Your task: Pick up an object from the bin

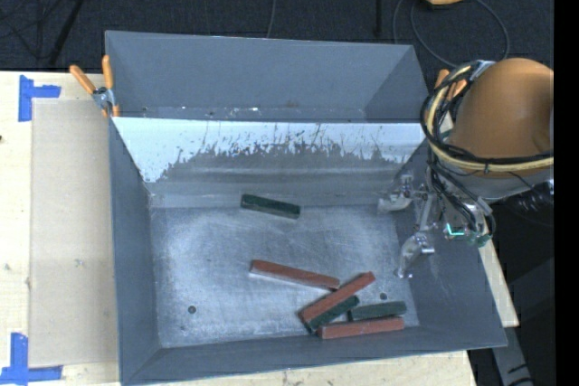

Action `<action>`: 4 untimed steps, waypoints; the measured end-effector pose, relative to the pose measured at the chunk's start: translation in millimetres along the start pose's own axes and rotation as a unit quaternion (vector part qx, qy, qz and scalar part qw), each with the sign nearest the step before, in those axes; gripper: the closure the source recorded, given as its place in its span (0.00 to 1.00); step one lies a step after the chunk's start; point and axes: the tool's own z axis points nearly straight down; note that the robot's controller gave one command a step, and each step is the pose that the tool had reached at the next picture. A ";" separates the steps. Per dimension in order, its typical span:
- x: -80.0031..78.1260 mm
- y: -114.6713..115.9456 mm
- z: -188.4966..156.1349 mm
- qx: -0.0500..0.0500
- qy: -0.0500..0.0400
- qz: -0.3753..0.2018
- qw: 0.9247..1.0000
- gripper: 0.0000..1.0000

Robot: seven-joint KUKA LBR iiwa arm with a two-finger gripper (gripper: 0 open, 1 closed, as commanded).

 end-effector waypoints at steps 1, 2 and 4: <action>-1.6 0.3 -3.5 0.001 -0.004 -0.001 1.000 0.00; 5.3 -4.6 58.3 0.001 -0.006 0.005 1.000 0.00; -23.7 25.7 137.9 0.001 -0.006 0.055 0.998 0.00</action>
Offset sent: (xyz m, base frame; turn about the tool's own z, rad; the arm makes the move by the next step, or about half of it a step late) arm -0.0180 -0.0112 -0.1436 0.0270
